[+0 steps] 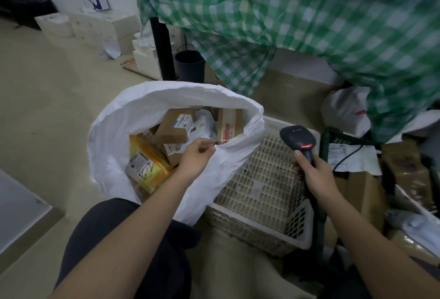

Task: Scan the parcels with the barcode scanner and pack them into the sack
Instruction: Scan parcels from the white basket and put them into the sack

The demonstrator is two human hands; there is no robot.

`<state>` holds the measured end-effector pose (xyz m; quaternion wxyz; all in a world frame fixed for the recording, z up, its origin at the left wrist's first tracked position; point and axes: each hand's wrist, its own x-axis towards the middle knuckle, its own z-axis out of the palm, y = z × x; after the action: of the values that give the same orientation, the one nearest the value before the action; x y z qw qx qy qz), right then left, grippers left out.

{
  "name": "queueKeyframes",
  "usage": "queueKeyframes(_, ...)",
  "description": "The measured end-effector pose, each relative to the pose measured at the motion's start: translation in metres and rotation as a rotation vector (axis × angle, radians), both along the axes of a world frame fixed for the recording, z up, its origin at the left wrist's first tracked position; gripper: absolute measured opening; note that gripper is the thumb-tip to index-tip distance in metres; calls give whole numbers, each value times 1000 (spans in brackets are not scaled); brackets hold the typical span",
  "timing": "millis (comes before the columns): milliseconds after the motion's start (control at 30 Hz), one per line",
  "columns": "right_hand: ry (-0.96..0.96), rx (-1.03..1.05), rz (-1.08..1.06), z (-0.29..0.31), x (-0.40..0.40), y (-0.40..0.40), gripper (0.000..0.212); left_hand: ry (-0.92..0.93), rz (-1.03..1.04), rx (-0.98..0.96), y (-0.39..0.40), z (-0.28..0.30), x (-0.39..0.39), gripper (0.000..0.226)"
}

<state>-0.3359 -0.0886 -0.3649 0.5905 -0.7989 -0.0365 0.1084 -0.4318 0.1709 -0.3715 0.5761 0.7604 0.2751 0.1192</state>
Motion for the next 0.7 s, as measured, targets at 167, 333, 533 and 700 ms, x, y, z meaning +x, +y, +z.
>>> queueKeyframes(167, -8, 13, -86, 9, -5, -50, 30, -48, -145, 81, -62, 8, 21, 21)
queueKeyframes(333, -26, 29, -239, 8, -1, -111, 28, 6, -336, 79, -130, -1, 58, 22)
queueKeyframes(533, 1, 114, -411, 0, 9, -166, 23, 95, -539, 74, -213, -29, 100, 26)
queueKeyframes(700, 51, 141, -492, -16, 29, -191, 21, 146, -621, 98, -267, -52, 128, 34)
